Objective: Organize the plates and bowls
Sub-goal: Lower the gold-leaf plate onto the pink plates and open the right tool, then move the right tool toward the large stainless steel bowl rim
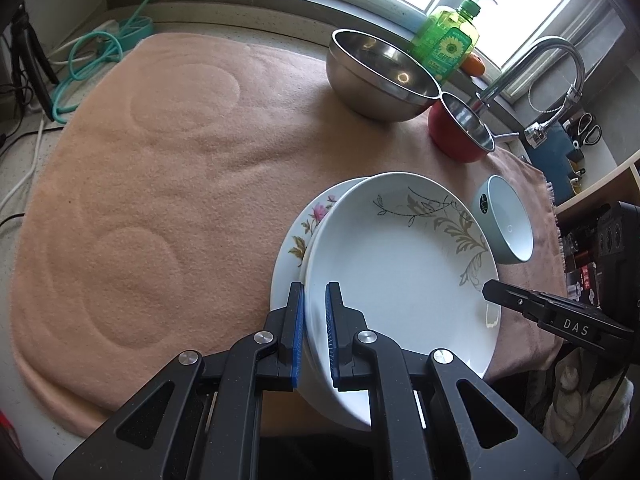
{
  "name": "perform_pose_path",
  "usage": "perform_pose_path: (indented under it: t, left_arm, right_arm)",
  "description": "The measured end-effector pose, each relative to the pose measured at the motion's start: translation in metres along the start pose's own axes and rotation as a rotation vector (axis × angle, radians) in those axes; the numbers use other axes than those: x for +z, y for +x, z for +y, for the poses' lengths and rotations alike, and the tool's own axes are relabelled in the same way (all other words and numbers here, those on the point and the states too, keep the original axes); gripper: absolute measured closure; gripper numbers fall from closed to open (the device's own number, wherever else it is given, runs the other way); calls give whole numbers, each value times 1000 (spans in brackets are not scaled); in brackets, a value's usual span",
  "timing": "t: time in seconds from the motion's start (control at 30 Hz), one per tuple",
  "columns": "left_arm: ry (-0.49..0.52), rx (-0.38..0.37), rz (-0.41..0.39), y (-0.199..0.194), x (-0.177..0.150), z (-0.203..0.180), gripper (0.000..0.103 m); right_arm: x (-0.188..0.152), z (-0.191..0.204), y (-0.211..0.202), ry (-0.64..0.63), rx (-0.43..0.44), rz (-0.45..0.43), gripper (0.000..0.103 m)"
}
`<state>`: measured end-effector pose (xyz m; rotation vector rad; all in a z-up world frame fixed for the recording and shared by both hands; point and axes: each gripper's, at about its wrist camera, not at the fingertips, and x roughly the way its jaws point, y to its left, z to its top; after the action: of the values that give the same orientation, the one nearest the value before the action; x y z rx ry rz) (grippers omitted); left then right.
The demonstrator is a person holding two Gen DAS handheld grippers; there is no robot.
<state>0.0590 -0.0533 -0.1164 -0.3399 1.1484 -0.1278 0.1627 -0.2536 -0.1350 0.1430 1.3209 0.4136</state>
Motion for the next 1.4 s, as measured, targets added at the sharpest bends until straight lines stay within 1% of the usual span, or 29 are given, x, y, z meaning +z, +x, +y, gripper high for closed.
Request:
perform_pose_path:
  t: [0.23,0.5,0.53,0.57,0.6,0.63,0.67,0.77,0.8,0.83,0.9,0.97,1.03,1.17,1.4]
  left_arm:
    - [4,9,2,1,1,-2,94]
    - [-2,4,5,1,1,0,95]
    - [-2,4,6,1,1,0,94]
    - [1,3,7,0,1,0,94]
    - [3,2,9,0,1,-1,92]
    - [4,0,11,0,1,-1,90]
    - [6,2,11,-1,1,-2,90]
    - [12,-4,8,-3,2,-3,83]
    - [14,-7,9,-4,2,-4,73]
    - [13,-7,9,-5,3,-4,57]
    - [9,-9,-7,-10,4,-3,45]
    - [12,-8,-10,-13,5,-3,44]
    - [4,7,-3,-14,8,-1,32]
    - [-20,42,21,-10,14,4,31]
    - [-5,42,14,-16,25,5,31]
  right_arm:
    - [1,1,0,-4,-1,3,84]
    - [0,4,-1,-20,-14,1,83]
    - [0,4,-1,-17,-6,1,79]
    - [0,4,-2,-15,-2,1,71]
    - [-1,6,-2,-18,-2,-3,65]
    - [-1,7,-3,-24,-4,-8,54]
    - [-1,8,-4,-31,-7,-15,45]
    - [-1,11,-8,-40,-3,-33,34]
    - [-1,12,-9,-41,2,-37,33]
    - [-2,12,-11,-44,6,-39,30]
    - [-2,14,-13,-52,7,-41,26]
    - [-3,15,-16,-51,15,-48,20]
    - [-4,14,-20,-47,27,-54,20]
    - [-3,14,-25,-40,30,-64,20]
    - [6,15,-42,-24,40,-109,20]
